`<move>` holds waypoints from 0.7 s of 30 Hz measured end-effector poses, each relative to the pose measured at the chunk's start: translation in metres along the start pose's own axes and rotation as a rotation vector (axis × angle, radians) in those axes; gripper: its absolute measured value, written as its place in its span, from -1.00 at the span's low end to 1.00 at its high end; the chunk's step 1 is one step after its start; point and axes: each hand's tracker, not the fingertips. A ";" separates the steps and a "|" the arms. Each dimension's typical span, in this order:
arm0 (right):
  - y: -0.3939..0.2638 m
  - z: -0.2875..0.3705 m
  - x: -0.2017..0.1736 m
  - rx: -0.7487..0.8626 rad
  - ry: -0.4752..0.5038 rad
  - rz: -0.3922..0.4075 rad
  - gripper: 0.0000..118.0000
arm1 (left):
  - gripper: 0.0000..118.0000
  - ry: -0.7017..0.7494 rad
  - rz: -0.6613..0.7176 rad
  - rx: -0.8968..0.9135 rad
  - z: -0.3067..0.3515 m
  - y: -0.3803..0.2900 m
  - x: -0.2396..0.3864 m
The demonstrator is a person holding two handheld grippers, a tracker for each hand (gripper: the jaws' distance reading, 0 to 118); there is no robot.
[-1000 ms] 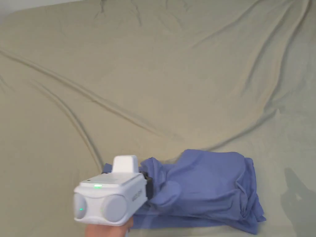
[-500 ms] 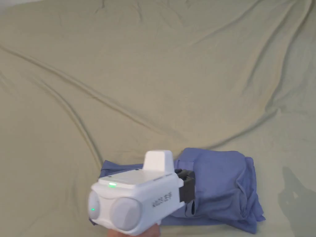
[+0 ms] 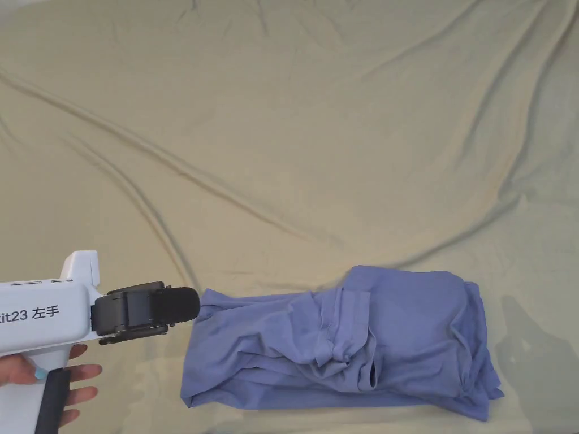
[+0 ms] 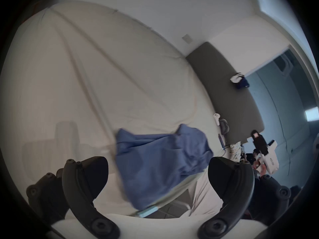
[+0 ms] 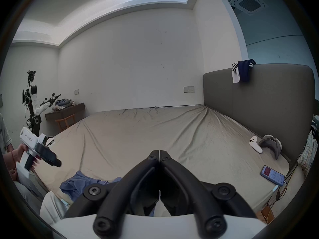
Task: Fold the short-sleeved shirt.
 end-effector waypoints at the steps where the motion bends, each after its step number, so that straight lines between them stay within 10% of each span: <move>1: 0.000 -0.001 -0.003 -0.005 0.000 0.008 -1.00 | 0.95 0.001 0.035 -0.025 -0.008 0.005 -0.019; 16: 0.000 -0.016 -0.019 -0.041 0.008 0.049 -1.00 | 0.94 -0.208 0.136 -0.203 -0.091 0.004 -0.051; 18: 0.000 -0.017 -0.019 -0.042 0.014 0.047 -1.00 | 0.64 -0.220 0.182 -0.184 -0.099 -0.001 -0.041; 20: -0.001 -0.018 -0.019 -0.046 0.020 0.049 -1.00 | -0.83 -0.167 0.085 -0.167 -0.095 -0.006 -0.035; 21: -0.001 -0.019 -0.018 -0.047 0.020 0.052 -1.00 | -0.82 -0.155 0.114 -0.161 -0.097 -0.007 -0.033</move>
